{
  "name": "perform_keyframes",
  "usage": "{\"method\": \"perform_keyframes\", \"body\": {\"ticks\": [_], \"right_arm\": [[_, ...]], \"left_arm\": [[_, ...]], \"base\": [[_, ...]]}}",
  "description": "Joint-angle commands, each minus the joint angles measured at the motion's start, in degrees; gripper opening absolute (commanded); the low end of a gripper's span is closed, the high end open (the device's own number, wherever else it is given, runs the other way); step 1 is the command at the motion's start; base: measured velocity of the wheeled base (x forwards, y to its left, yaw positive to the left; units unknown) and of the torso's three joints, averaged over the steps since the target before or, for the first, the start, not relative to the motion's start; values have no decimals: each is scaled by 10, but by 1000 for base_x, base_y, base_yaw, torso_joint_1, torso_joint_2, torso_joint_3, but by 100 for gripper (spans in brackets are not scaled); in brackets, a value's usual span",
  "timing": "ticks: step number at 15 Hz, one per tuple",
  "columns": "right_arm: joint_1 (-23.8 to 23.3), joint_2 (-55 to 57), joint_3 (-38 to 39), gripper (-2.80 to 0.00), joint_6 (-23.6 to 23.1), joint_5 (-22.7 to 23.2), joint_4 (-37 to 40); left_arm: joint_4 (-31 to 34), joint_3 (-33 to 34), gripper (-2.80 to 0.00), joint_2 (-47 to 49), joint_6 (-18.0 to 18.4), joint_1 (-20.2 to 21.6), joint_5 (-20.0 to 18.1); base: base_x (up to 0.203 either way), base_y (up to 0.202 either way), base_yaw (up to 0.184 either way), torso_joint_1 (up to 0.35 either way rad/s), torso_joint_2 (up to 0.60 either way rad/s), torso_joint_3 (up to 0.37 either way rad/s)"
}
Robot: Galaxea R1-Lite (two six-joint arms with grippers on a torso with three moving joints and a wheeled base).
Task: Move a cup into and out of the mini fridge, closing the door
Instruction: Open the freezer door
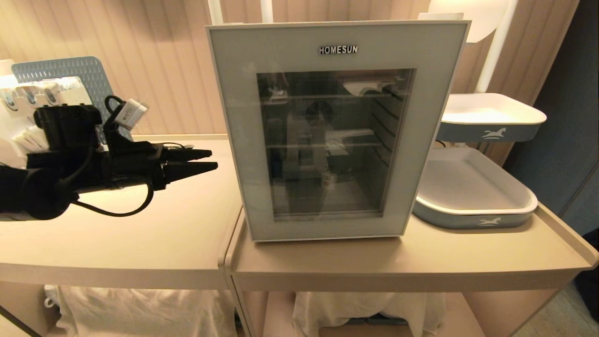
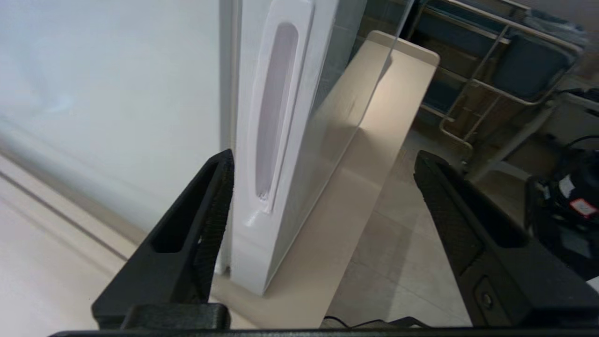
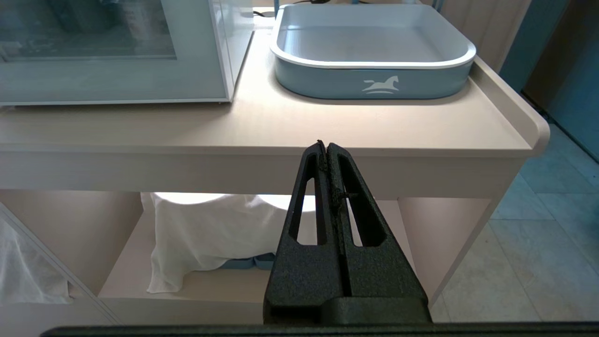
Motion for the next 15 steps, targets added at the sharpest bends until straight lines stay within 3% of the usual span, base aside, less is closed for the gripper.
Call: {"method": "perform_keyframes", "body": {"ticks": [1, 6, 10, 15], "right_arm": [[0, 0, 0, -280, 0, 0, 0], [0, 0, 0, -280, 0, 0, 0], [0, 0, 0, -280, 0, 0, 0], [0, 0, 0, -280, 0, 1, -2]], "left_arm": [[-3, -10, 0, 33, 0, -17, -4], [-2, -18, 0, 49, -7, -50, -6], [-2, -14, 0, 32, -30, -53, -57], [-1, 16, 0, -19, -34, -78, -58]], "base": [[0, 0, 0, 0, 0, 0], [0, 0, 0, 0, 0, 0], [0, 0, 0, 0, 0, 0], [0, 0, 0, 0, 0, 0]]}}
